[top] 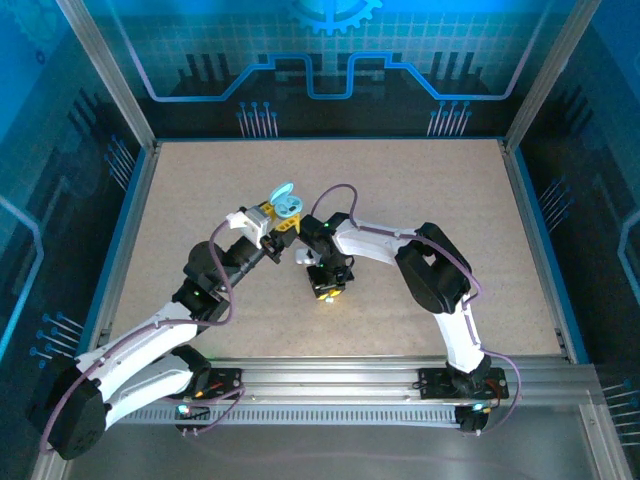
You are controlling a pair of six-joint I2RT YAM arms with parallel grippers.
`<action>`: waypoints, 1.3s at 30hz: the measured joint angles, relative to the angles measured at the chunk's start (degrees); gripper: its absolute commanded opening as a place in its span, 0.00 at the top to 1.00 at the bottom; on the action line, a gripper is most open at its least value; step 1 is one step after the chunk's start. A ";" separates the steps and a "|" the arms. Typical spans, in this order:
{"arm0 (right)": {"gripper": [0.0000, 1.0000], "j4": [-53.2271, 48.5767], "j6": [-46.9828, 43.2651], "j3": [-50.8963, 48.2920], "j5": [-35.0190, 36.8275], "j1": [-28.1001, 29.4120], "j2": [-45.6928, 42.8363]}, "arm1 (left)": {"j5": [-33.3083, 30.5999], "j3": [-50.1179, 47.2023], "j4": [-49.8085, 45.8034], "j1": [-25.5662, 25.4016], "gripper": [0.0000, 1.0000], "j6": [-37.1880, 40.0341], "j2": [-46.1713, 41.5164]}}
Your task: Insert the wireless bluetooth earbuds into the charging case
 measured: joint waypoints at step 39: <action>0.77 -2.56 -0.72 -3.72 5.64 -0.96 -2.47 | 0.00 0.00 -0.39 0.00 0.69 -0.02 -0.74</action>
